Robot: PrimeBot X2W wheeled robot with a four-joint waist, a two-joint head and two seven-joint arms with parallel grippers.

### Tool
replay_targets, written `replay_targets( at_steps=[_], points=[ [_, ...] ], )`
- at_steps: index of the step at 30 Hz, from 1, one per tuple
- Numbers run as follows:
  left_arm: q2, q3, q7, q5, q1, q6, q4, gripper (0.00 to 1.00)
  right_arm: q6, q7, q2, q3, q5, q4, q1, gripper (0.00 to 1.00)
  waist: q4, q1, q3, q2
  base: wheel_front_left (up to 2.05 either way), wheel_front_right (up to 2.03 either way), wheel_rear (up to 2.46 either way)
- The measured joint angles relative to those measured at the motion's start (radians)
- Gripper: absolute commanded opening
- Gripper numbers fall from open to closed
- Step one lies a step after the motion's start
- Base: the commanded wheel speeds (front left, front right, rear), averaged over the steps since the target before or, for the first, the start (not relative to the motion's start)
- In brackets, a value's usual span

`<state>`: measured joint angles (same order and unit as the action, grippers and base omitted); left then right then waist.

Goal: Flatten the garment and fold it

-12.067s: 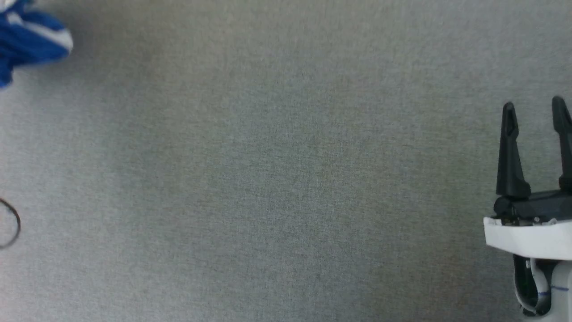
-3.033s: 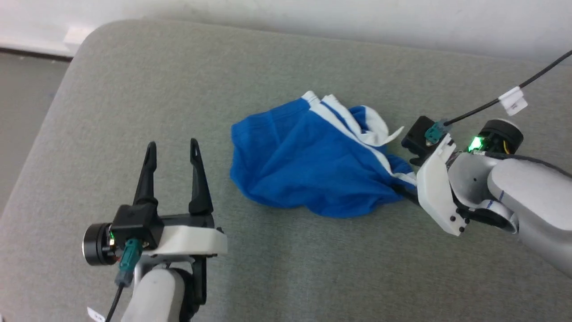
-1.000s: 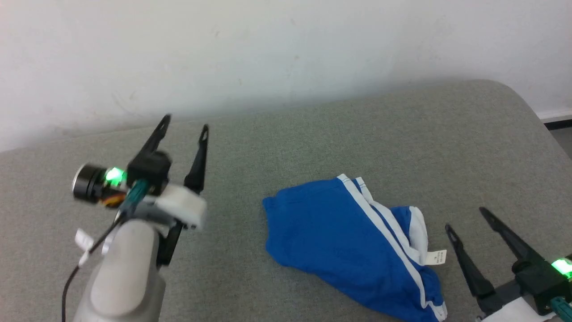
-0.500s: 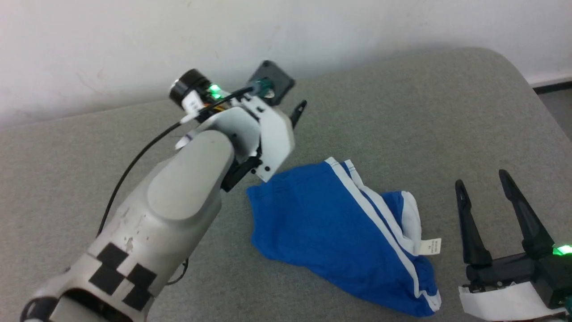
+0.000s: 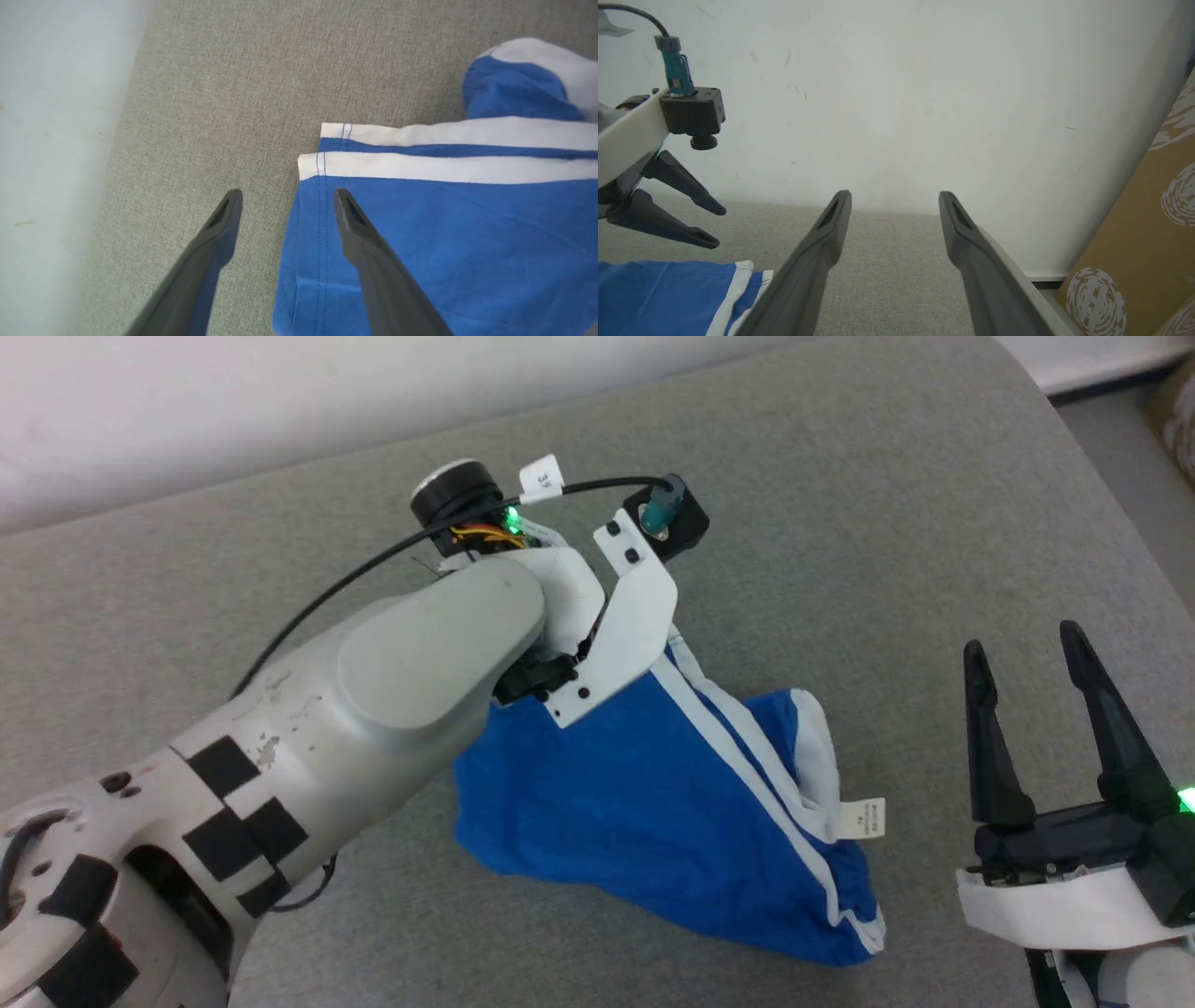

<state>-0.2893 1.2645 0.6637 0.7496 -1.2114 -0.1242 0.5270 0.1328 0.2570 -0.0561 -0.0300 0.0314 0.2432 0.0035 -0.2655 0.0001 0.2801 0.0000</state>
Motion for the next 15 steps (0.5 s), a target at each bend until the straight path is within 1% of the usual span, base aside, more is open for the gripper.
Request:
replay_targets(
  at_steps=[3, 6, 12, 13, 14, 15],
  points=[
    [-0.011, 0.009, 0.054, 0.006, -0.010, 0.000, -0.006, 1.00, 0.000, 0.000, 0.001, 0.005, -0.029, -0.006, -0.018, 1.00, -0.030, 0.0001, 0.036, 0.0000, 0.00, 0.00, 0.00],
    [-0.026, 0.010, 0.133, -0.041, 0.002, 0.000, -0.036, 1.00, 0.000, 0.000, 0.001, 0.017, -0.048, -0.016, -0.037, 1.00, -0.061, 0.0000, 0.070, 0.0000, 0.00, 0.00, 0.00],
    [-0.072, -0.001, 0.225, -0.074, 0.051, 0.000, -0.097, 1.00, 0.000, 0.000, 0.001, 0.034, -0.068, -0.033, -0.060, 1.00, -0.122, -0.0003, 0.125, 0.0000, 0.00, 0.00, 0.00],
    [-0.082, -0.005, 0.239, -0.074, 0.053, 0.000, -0.114, 0.29, 0.000, 0.000, 0.001, 0.034, -0.068, -0.034, -0.060, 1.00, -0.129, -0.0003, 0.132, 0.0000, 0.00, 0.00, 0.00],
    [-0.092, -0.007, 0.239, -0.074, 0.053, 0.000, -0.131, 0.00, 0.000, 0.000, 0.001, 0.031, -0.068, -0.036, -0.060, 1.00, -0.135, -0.0003, 0.139, 0.0000, 0.00, 0.00, 0.00],
    [-0.102, -0.008, 0.238, -0.074, 0.053, 0.000, -0.150, 0.00, 0.000, 0.000, 0.001, 0.028, -0.068, -0.036, -0.060, 1.00, -0.140, -0.0002, 0.145, 0.0000, 0.00, 0.00, 0.00]
  ],
)
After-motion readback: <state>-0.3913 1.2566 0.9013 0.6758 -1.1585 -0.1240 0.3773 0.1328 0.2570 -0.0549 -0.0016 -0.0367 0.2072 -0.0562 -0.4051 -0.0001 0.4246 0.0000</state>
